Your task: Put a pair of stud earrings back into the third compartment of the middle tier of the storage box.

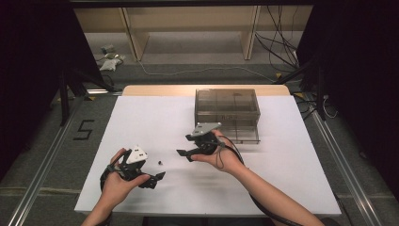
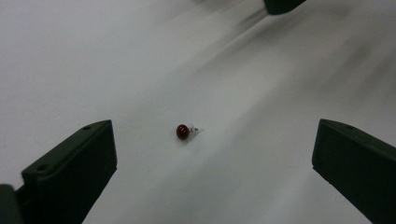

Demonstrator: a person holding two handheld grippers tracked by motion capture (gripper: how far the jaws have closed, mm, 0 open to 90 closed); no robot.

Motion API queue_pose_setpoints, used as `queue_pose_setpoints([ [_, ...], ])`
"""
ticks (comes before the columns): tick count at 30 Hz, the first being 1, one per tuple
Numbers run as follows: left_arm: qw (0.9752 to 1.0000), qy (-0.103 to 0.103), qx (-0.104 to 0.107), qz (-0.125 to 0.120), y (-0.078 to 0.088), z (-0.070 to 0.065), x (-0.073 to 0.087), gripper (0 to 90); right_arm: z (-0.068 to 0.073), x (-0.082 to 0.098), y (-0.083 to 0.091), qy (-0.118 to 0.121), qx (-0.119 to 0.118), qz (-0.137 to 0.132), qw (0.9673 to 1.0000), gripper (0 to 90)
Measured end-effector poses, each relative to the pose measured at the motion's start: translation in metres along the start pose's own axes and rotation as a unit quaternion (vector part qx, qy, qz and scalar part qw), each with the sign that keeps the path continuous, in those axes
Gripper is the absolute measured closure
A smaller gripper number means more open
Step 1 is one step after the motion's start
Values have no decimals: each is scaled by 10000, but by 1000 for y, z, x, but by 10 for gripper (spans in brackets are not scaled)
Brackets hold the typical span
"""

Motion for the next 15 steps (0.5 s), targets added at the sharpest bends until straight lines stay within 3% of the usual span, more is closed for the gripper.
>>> queue_pose_setpoints([
  [7, 10000, -12, 9, 0, 0, 0, 0, 0, 22, -4, -32, 181, -278, 245, 9991, 357],
  [13, 10000, -1, 27, 2, 0, -1, 0, 0, 36, -4, -51, 178, -490, 474, 9975, 422],
  [15, 10000, 19, 37, -10, -1, -1, 0, 0, 42, -2, -57, 115, -692, 580, 9958, 447],
])
Point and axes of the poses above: each handheld gripper's, and its own axes: y roughly backward along the jaws, x roughly out of its underside, z roughly to its left, the point moved 7 cm from there along -y, roughly forward along the jaws, and after that the axes turned 4 degrees about x, right-handed, at the moved point
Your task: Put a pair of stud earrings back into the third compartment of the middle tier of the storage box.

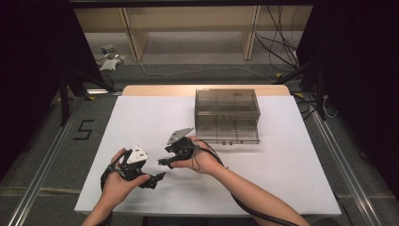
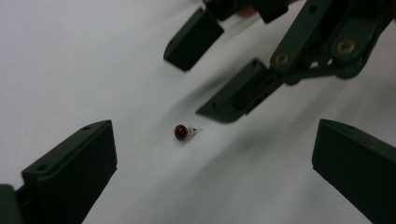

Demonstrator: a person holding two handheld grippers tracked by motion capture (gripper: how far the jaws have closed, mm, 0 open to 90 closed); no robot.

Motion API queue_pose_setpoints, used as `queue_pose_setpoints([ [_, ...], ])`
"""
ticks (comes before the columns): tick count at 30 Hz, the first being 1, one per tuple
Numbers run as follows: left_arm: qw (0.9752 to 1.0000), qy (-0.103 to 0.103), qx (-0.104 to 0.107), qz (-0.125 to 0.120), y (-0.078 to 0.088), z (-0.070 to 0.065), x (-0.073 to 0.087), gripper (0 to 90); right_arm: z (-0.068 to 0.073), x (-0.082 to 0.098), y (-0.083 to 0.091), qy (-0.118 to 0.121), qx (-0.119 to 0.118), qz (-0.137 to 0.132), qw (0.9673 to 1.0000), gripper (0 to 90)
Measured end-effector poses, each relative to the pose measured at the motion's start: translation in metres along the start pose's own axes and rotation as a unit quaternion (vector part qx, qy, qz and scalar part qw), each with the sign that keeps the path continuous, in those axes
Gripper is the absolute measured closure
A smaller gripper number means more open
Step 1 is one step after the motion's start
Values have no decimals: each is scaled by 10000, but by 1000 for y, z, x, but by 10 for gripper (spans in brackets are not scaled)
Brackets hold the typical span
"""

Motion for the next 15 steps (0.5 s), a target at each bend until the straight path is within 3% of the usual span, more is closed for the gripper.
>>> queue_pose_setpoints([
  [2, 10000, -7, 4, 3, 0, 0, 0, 0, 3, 2, -5, 6, -41, 135, 9999, 466],
  [11, 10000, -4, -4, 10, 1, 1, 0, 0, 6, 4, -19, 248, -44, 227, 9994, 592],
  [15, 10000, -6, -11, 27, 0, 2, 1, 0, 7, 9, -24, 303, -31, 313, 9990, 608],
])
Point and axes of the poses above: each handheld gripper's, and its own axes: y roughly backward along the jaws, x roughly out of its underside, z roughly to its left, the point moved 7 cm from there along -y, roughly forward along the jaws, and after that the axes turned 4 degrees about x, right-handed, at the moved point
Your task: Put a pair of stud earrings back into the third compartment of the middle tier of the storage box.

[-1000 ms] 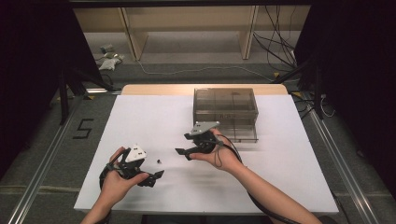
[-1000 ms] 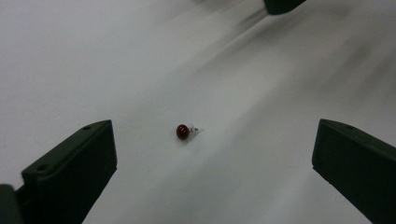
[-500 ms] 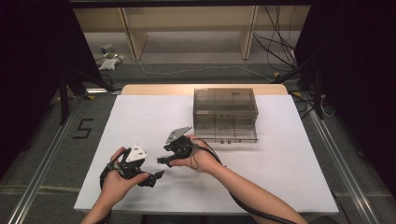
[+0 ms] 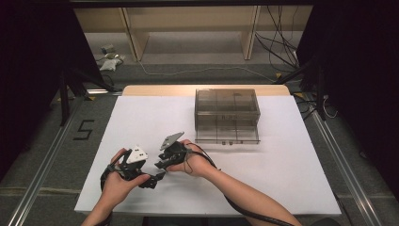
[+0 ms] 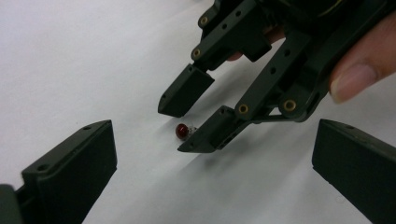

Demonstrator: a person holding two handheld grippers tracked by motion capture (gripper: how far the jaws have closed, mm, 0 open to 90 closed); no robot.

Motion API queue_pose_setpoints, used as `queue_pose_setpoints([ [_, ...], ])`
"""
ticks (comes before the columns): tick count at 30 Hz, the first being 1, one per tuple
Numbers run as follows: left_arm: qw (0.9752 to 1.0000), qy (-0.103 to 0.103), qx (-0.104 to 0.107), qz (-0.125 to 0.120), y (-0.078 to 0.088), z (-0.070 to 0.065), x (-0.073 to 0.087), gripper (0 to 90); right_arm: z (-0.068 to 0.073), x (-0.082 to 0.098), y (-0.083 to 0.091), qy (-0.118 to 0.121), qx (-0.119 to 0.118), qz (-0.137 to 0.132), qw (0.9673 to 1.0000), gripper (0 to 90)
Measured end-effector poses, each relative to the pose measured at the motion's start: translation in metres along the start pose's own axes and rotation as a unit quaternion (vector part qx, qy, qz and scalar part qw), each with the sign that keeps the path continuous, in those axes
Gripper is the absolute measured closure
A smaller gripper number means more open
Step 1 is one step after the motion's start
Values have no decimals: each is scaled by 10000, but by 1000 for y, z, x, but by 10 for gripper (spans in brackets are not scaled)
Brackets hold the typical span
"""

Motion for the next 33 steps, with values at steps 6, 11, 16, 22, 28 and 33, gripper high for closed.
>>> queue_pose_setpoints([
  [6, 10000, 7, -9, -12, 0, 0, -1, 0, 1, 0, -1, 231, 215, 16, 9995, 652],
  [11, 10000, 24, -13, -4, 0, 1, 0, 0, 1, 0, -3, 264, 294, -66, 9992, 713],
  [16, 10000, 28, -12, -19, 0, 1, 0, 0, -2, 0, -3, 67, 306, -58, 9995, 791],
  [22, 10000, 43, -16, -29, 0, 1, 0, 1, -3, 0, -3, 37, 329, -37, 9994, 803],
  [28, 10000, 50, -30, -39, 1, 1, 0, 0, -2, 0, -2, -103, 329, -70, 9994, 805],
  [33, 10000, 58, -35, -44, 1, 2, 0, 0, -4, -2, 0, -101, 336, -193, 9992, 806],
])
Point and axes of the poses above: each handheld gripper's, and its own axes: y roughly backward along the jaws, x roughly out of its underside, z roughly to its left, the point moved 7 cm from there along -y, roughly forward along the jaws, and after that the axes turned 4 degrees about x, right-handed, at the moved point
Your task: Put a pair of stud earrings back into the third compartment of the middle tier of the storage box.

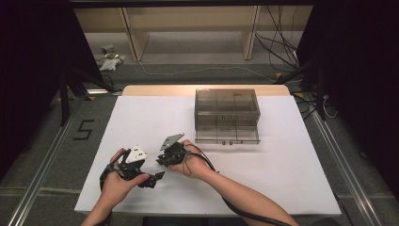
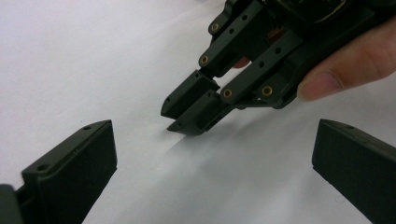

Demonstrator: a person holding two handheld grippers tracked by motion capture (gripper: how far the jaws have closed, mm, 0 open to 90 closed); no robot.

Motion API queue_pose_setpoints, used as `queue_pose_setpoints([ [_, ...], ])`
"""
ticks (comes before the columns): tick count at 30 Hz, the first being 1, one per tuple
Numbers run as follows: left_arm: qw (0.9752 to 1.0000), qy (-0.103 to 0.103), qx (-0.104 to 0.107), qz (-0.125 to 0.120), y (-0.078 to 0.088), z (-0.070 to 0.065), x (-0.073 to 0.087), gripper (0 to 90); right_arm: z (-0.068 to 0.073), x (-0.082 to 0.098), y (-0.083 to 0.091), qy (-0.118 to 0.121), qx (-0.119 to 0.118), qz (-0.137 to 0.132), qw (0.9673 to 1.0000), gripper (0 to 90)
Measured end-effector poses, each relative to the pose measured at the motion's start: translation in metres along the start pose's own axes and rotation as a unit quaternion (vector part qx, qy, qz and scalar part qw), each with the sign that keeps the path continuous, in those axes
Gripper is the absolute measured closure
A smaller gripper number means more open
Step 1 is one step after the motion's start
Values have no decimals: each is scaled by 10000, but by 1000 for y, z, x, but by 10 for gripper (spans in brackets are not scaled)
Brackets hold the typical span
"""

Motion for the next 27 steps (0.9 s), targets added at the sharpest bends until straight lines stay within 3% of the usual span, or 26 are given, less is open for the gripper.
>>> queue_pose_setpoints([
  [9, 10000, -10, -37, -17, 1, 1, -1, 0, -10, -10, 20, -20, 144, -286, 9995, 806],
  [27, 10000, 10, -43, -1, 0, 1, 0, 0, -28, -10, 63, -76, 429, -583, 9973, 806],
])
Point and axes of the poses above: each handheld gripper's, and its own axes: y roughly backward along the jaws, x roughly out of its underside, z roughly to its left, the point moved 7 cm from there along -y, roughly forward along the jaws, and after that the axes turned 4 degrees about x, right-handed, at the moved point
